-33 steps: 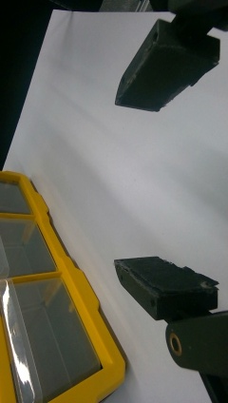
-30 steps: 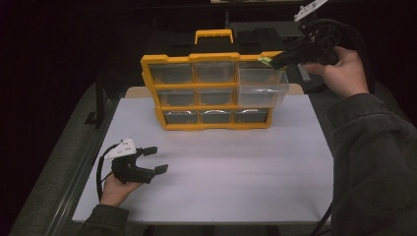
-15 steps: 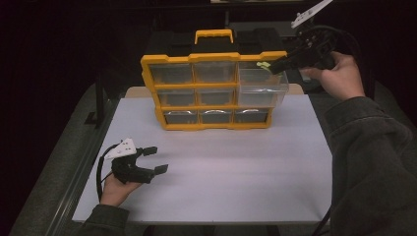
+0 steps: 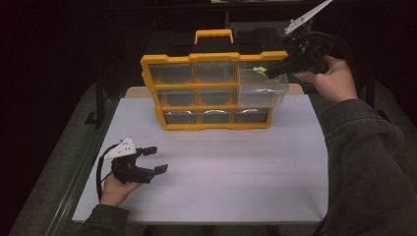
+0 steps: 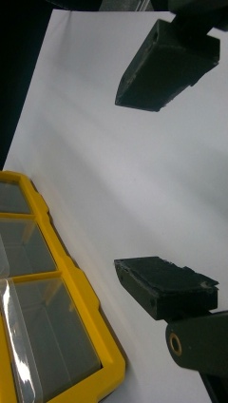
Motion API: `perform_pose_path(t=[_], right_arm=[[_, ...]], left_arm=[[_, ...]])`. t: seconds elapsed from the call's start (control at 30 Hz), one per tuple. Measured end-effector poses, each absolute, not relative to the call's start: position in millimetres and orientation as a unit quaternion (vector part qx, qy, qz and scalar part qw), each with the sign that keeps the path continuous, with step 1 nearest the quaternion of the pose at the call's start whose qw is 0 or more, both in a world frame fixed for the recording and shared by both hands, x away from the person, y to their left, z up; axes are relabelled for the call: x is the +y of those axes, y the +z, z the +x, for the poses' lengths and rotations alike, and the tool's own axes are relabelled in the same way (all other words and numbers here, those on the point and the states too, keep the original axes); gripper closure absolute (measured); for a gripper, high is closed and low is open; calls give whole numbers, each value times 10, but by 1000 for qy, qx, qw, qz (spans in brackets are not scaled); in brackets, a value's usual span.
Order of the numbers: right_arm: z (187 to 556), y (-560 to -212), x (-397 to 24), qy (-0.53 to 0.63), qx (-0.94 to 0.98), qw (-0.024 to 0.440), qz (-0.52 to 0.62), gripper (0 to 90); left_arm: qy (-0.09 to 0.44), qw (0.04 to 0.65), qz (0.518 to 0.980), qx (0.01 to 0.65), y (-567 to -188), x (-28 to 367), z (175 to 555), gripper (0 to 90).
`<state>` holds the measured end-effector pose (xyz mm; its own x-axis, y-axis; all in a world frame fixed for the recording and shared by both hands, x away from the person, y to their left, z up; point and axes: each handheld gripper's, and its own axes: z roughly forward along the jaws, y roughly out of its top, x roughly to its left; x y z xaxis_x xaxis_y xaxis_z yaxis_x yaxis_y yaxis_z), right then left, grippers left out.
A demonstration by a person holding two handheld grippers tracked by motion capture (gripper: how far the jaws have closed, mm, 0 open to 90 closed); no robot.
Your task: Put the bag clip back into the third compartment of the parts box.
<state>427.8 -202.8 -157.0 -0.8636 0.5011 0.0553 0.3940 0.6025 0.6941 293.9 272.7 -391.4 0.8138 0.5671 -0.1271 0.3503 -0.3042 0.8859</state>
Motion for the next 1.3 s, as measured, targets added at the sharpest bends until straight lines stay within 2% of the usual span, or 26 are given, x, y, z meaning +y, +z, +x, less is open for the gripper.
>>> perform_pose_path(t=[1.03,1.3], right_arm=[[4348,-1773,-1884,352,902,50,244,759],[4328,-1707,-1915,378,891,57,247,679]], left_arm=[[105,521,798,285,-3924,2728,2946,191],[104,522,797,285,-3927,2732,2952,191]])
